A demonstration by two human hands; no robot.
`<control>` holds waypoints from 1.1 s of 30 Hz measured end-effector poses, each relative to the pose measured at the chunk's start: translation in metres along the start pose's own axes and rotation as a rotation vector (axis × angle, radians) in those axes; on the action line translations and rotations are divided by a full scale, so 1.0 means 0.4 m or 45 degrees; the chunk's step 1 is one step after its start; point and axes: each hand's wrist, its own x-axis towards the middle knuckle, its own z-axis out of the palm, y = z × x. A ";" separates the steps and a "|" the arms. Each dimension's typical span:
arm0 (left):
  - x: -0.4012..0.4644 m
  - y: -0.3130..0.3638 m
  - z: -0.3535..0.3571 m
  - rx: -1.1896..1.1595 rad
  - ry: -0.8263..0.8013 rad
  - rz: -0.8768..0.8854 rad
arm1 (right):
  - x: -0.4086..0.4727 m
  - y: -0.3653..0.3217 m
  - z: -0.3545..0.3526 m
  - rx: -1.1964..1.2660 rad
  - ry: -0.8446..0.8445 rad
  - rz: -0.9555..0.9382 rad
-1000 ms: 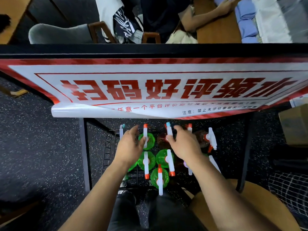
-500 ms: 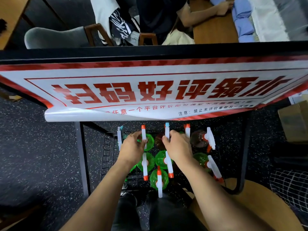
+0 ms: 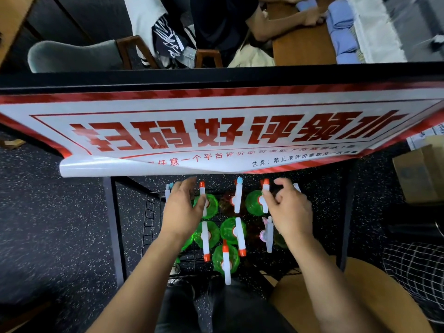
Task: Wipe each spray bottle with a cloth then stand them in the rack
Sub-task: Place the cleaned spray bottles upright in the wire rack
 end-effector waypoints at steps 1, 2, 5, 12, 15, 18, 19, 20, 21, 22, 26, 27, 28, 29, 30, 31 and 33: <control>-0.005 0.013 0.004 0.013 0.012 0.036 | 0.004 0.013 0.003 -0.052 -0.051 0.032; -0.011 0.029 0.008 0.018 0.013 0.077 | 0.006 0.020 0.010 -0.099 -0.122 0.045; -0.031 0.071 0.035 -0.023 -0.020 0.184 | 0.006 0.031 0.045 -0.212 -0.233 -0.009; -0.049 0.110 0.105 -0.003 -0.164 0.243 | 0.005 0.040 0.062 -0.267 -0.224 -0.124; -0.046 0.130 0.125 -0.008 -0.184 0.251 | 0.007 0.062 0.017 -0.043 -0.104 0.038; -0.047 0.167 0.154 -0.004 -0.234 0.299 | 0.016 0.113 -0.031 0.018 0.003 0.273; -0.050 0.186 0.166 0.006 -0.269 0.330 | 0.021 0.125 -0.039 0.027 -0.040 0.353; -0.052 0.200 0.178 0.033 -0.311 0.361 | 0.024 0.128 -0.040 0.038 -0.104 0.409; -0.053 0.214 0.192 0.077 -0.359 0.387 | 0.025 0.130 -0.040 0.047 -0.152 0.440; -0.051 0.223 0.207 0.132 -0.407 0.399 | 0.026 0.128 -0.035 0.043 -0.185 0.439; -0.038 0.243 0.251 0.324 -0.527 0.358 | 0.031 0.122 -0.029 -0.070 -0.172 0.375; -0.037 0.245 0.257 0.338 -0.544 0.341 | 0.031 0.122 -0.033 -0.096 -0.175 0.360; -0.037 0.245 0.261 0.343 -0.555 0.323 | 0.030 0.121 -0.036 -0.119 -0.178 0.340; -0.037 0.245 0.265 0.351 -0.561 0.316 | 0.027 0.121 -0.042 -0.148 -0.181 0.321; -0.035 0.242 0.268 0.368 -0.558 0.311 | 0.023 0.117 -0.047 -0.182 -0.186 0.287; -0.036 0.240 0.270 0.378 -0.554 0.312 | 0.019 0.113 -0.051 -0.226 -0.191 0.248; -0.035 0.233 0.271 0.364 -0.542 0.310 | 0.013 0.104 -0.054 -0.329 -0.198 0.148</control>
